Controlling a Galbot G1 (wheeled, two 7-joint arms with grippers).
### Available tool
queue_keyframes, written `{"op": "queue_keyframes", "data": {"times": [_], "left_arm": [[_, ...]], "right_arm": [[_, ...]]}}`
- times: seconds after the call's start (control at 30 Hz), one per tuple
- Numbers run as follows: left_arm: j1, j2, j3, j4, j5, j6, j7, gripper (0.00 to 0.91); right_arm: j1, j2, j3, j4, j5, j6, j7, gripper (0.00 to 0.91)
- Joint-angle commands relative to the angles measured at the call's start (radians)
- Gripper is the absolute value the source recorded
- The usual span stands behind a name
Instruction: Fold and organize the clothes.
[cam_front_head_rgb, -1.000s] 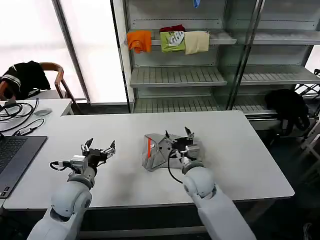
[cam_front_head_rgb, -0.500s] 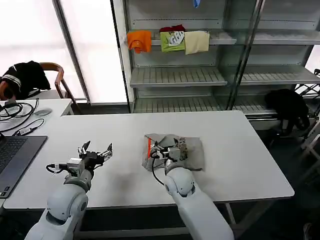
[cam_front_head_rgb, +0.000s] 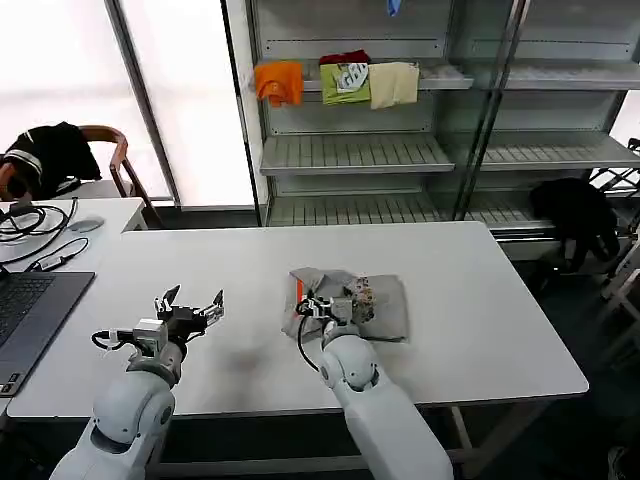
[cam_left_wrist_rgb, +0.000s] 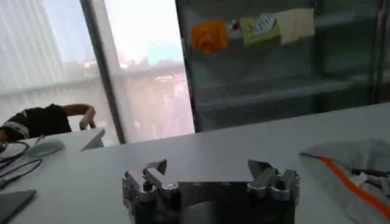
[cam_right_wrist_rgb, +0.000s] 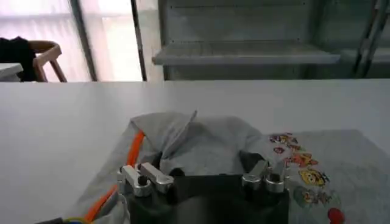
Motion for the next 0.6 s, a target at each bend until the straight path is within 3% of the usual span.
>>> {"op": "queue_keyframes", "data": {"times": [0.03, 0.27, 0.5, 0.6], "left_arm": [[0.001, -0.001, 0.004, -0.007, 0.000, 0.003, 0.000, 0.907], [0.008, -0.016, 0.017, -0.029, 0.006, 0.005, -0.002, 0.907], [0.019, -0.021, 0.001, -0.058, -0.001, 0.006, -0.007, 0.907], [0.022, -0.024, -0.002, -0.076, -0.008, 0.008, -0.011, 0.907]], "right_arm": [[-0.007, -0.008, 0.038, 0.142, -0.047, 0.053, -0.017, 0.907], [-0.016, -0.086, 0.072, 0.286, -0.147, 0.114, -0.039, 0.907], [-0.062, -0.233, 0.110, 0.361, -0.146, 0.087, -0.029, 0.907], [-0.075, -0.302, 0.135, 0.378, -0.104, 0.081, -0.030, 0.907]]}}
